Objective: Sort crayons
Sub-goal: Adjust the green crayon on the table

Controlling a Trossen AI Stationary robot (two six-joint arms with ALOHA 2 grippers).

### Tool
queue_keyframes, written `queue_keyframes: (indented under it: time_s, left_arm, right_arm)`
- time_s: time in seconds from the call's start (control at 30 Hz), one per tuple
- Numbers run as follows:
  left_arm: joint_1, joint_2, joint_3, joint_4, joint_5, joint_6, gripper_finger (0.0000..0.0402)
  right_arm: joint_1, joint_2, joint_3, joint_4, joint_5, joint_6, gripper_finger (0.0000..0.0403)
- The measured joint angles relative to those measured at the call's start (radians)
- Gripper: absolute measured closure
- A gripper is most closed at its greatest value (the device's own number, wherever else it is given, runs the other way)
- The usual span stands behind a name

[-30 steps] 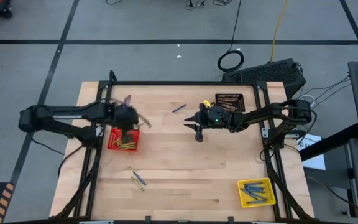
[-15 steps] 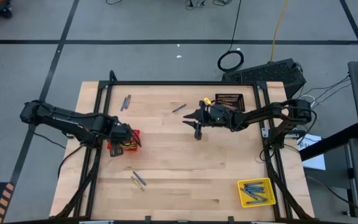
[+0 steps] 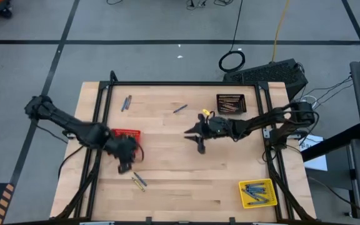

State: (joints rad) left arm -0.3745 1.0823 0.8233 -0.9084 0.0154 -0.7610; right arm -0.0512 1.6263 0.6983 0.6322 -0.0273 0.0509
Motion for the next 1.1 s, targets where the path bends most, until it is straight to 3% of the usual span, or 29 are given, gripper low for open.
queue_keyframes:
  time_s: [0.13, 0.3, 0.53, 0.67, 0.83, 1.1]
  left_arm:
    - [-0.187, 0.094, 0.000, 0.183, -0.070, -0.081, 0.0283]
    - [-0.347, 0.299, -0.001, 0.342, -0.035, -0.156, 0.0310]
    - [-0.476, 0.474, -0.002, 0.399, 0.090, -0.597, 0.0340]
    - [-0.569, 0.480, -0.001, 0.394, -0.018, -0.786, 0.0358]
    - [-0.611, 0.485, -0.002, 0.236, -0.205, -0.984, 0.0377]
    - [-0.551, 0.485, -0.003, 0.204, -0.360, -0.867, 0.0397]
  right_arm:
    - [0.066, -0.027, 0.000, -0.001, 0.002, -0.012, 0.0314]
    - [0.133, -0.130, 0.000, -0.084, 0.101, -0.039, 0.0314]
    - [0.250, -0.401, 0.000, -0.393, 0.387, -0.105, 0.0314]
    - [0.298, -0.536, 0.000, -0.500, 0.497, -0.116, 0.0314]
    - [0.318, -0.599, 0.000, -0.507, 0.503, -0.125, 0.0314]
    - [0.318, -0.564, 0.000, -0.511, 0.503, -0.128, 0.0314]
